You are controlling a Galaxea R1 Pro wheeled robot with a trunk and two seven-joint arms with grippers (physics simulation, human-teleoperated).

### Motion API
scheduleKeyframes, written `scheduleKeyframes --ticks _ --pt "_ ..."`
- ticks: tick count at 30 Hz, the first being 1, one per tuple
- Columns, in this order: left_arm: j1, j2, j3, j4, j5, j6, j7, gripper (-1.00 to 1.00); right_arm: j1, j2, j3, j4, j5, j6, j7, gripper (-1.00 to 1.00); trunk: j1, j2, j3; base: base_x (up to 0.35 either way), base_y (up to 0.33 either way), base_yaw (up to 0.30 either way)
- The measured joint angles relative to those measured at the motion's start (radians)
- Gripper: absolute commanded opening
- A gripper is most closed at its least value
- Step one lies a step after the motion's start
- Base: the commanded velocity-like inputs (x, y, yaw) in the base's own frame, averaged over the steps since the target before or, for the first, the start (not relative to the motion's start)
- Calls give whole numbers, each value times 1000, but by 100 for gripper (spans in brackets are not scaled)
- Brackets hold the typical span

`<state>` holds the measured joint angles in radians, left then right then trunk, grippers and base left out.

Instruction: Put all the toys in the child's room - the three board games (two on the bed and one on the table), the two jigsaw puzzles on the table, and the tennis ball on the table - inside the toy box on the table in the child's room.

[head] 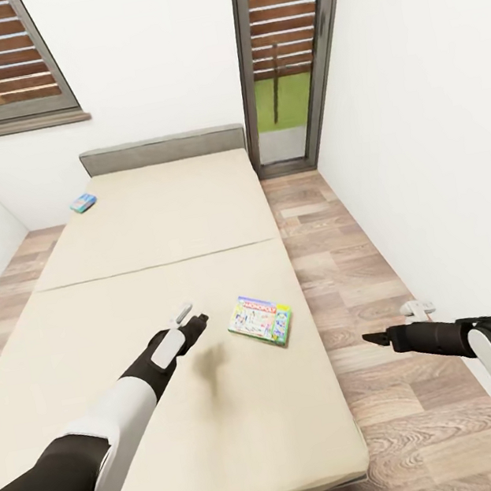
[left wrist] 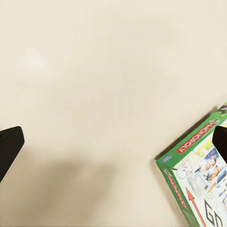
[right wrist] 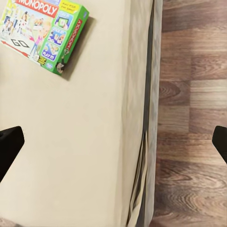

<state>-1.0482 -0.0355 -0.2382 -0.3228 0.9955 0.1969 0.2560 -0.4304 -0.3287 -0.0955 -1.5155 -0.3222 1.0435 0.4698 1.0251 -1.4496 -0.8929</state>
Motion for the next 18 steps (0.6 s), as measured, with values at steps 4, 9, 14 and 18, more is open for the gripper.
scheduleKeyframes --ticks 4,9,14,18 --pt "-1 0 0 5 1 0 0 100 1 -3 0 -1 -4 0 0 100 0 0 -7 0 0 0" --pt "-2 0 0 8 1 -1 0 100 1 -4 1 -2 -5 0 0 100 0 0 -15 0 0 0" --pt "-4 0 0 9 0 -1 0 100 1 -5 1 -2 -6 0 0 100 0 0 -23 0 0 0" --pt "-8 0 0 10 -3 -1 0 100 1 -5 1 -3 -6 0 0 100 0 0 -30 0 0 0"
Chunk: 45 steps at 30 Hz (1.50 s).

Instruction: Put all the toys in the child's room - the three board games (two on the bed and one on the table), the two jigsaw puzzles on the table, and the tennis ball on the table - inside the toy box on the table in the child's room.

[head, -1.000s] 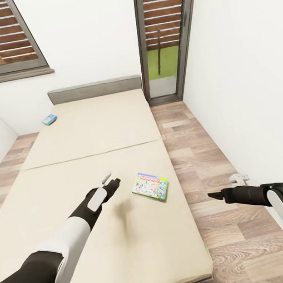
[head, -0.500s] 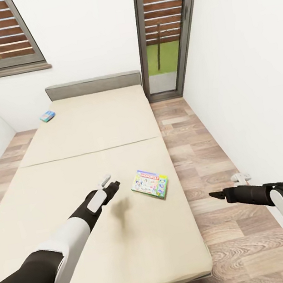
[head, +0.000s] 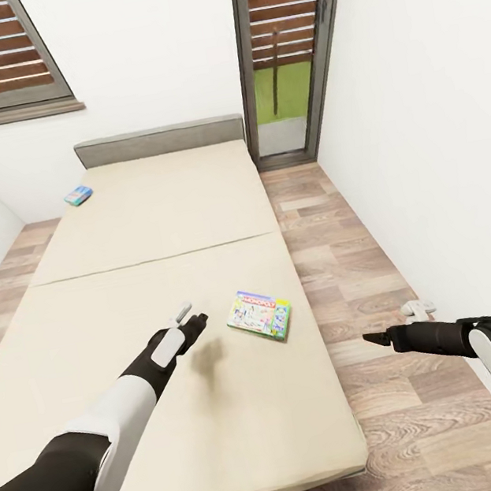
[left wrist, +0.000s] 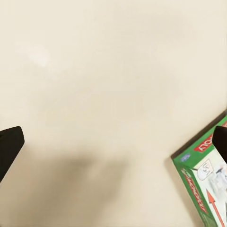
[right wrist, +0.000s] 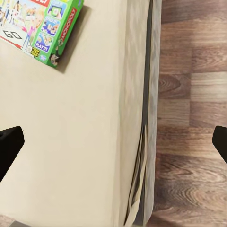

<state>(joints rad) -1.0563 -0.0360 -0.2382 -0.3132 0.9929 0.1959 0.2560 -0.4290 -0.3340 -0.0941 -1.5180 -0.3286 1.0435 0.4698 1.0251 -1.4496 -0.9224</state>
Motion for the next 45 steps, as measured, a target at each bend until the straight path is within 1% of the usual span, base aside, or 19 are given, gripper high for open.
scheduleKeyframes --ticks 7,19,29,35,45 --pt "-14 1 0 1 -2 1 0 100 0 0 0 0 0 0 0 100 0 0 -11 0 0 0" --pt "-59 4 1 1 2 40 5 100 0 0 0 0 0 0 0 100 0 0 -31 0 0 0" --pt "-85 7 3 1 6 51 13 100 0 1 0 0 0 0 0 100 0 0 -47 0 0 0" --pt "-96 7 3 1 9 53 14 100 0 1 0 0 0 0 0 100 0 0 -57 0 0 0" --pt "-103 -1 2 1 10 53 7 100 0 1 0 0 0 0 0 100 0 0 -74 0 0 0"
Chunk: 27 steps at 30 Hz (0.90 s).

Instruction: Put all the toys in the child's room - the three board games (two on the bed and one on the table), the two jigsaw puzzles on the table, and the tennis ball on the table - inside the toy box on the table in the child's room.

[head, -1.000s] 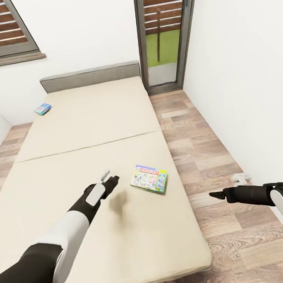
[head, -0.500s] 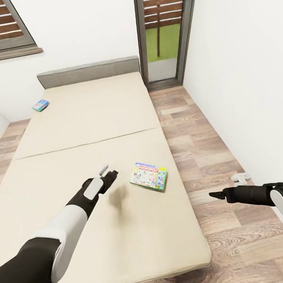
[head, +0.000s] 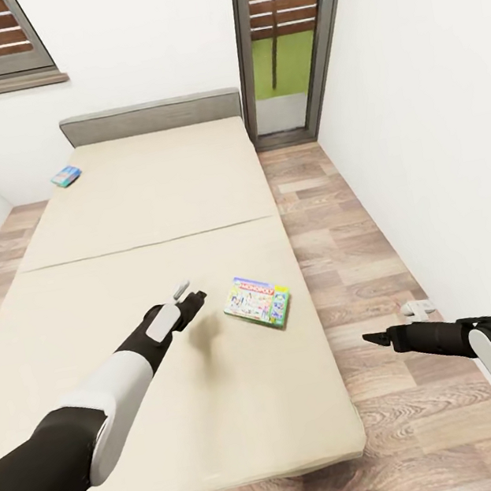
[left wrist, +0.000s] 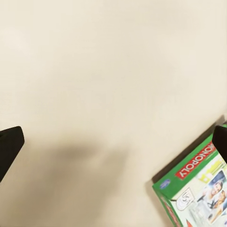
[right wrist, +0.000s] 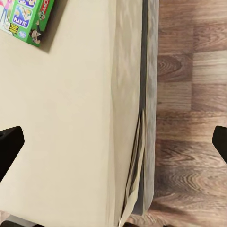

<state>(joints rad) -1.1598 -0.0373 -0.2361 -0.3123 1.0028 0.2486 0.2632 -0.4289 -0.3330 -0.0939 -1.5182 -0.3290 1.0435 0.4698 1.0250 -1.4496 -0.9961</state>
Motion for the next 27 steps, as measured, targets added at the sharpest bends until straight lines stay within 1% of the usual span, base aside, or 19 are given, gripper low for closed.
scheduleKeyframes --ticks 24,27 --pt "13 -8 -1 0 2 -10 -7 100 0 0 -1 0 0 0 0 100 0 0 -39 0 0 0" --pt "13 -8 -2 -1 -7 -10 -6 100 0 0 0 0 0 0 0 100 -1 0 -44 0 0 0"
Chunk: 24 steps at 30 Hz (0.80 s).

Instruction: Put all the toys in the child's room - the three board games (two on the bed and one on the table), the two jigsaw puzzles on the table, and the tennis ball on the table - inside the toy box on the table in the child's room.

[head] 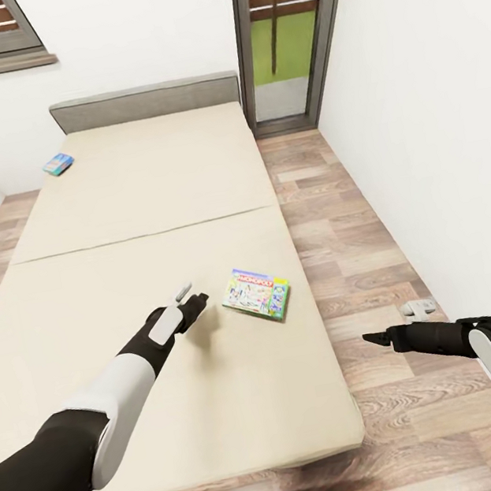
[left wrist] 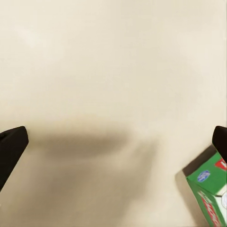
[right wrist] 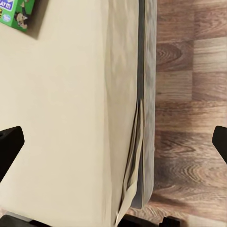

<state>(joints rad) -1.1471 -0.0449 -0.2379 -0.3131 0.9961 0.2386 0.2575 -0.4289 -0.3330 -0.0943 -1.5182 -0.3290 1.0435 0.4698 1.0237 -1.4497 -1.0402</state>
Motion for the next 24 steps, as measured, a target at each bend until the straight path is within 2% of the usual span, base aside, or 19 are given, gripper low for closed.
scheduleKeyframes --ticks 24 --pt "-1 8 1 -26 -12 -3 -1 100 1 -1 -1 -2 -3 0 0 100 -18 0 -39 0 0 0"
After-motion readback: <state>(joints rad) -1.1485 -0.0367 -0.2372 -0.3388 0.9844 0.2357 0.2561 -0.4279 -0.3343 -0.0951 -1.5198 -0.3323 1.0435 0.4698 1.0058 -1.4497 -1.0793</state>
